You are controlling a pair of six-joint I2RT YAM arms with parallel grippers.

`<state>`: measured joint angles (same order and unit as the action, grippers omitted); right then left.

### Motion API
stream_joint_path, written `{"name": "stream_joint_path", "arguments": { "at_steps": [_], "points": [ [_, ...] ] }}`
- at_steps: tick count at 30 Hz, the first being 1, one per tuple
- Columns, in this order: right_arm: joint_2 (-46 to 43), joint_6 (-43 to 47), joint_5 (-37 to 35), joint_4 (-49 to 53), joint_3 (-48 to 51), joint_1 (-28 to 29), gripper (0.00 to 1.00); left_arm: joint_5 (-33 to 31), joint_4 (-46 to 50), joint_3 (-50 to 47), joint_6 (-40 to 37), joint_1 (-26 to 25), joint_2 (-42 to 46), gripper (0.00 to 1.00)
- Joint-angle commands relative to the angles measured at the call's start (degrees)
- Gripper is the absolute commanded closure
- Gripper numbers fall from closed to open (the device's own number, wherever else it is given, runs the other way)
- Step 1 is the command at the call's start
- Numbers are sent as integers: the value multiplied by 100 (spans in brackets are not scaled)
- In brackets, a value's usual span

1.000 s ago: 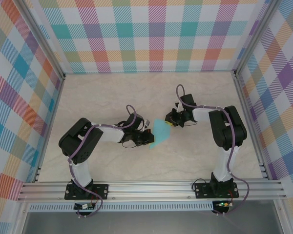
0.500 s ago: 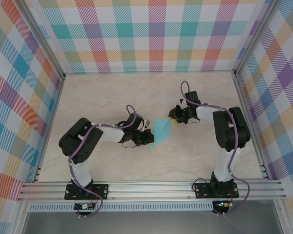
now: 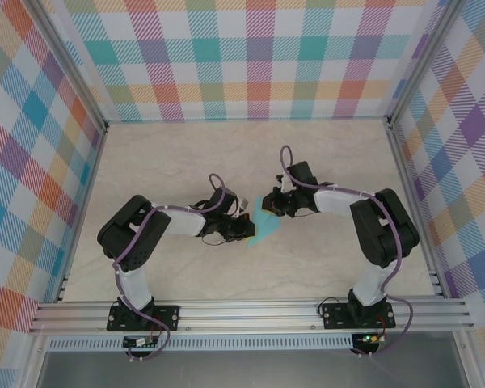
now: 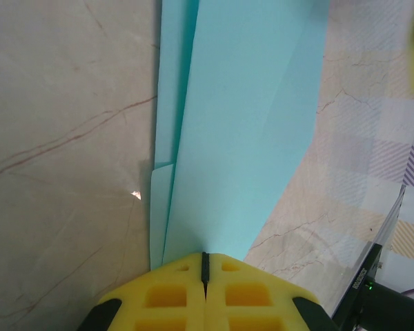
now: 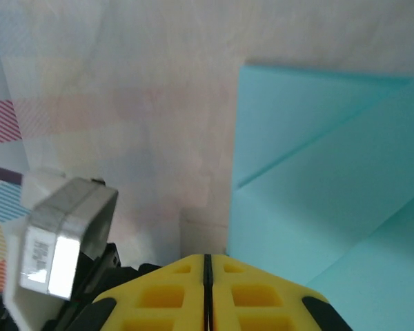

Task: Fold a paper plane with a square sheet of paper (pick it up from the middle)
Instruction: Fourth fold the wing at the center of the table.

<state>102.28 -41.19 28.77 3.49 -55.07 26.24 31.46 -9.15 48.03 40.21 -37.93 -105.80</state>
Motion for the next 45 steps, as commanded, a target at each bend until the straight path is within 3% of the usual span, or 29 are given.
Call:
{"name": "stream_joint_path", "arguments": {
  "at_steps": [1, 17, 30, 45],
  "points": [
    [206, -93, 122, -196, 125, 166, 91, -668, 1167, -306, -189, -3, -555, 99],
    [442, 22, -699, -51, 293, 205, 92, -694, 1116, -422, -178, -1, -582, 99],
    [672, 277, -348, -477, 22, -747, 90, -677, 1086, -417, -189, -4, -616, 99],
    [959, 306, -431, -76, -610, -1147, 89, -642, 1064, -454, -215, -3, -644, 99]
  ]
}}
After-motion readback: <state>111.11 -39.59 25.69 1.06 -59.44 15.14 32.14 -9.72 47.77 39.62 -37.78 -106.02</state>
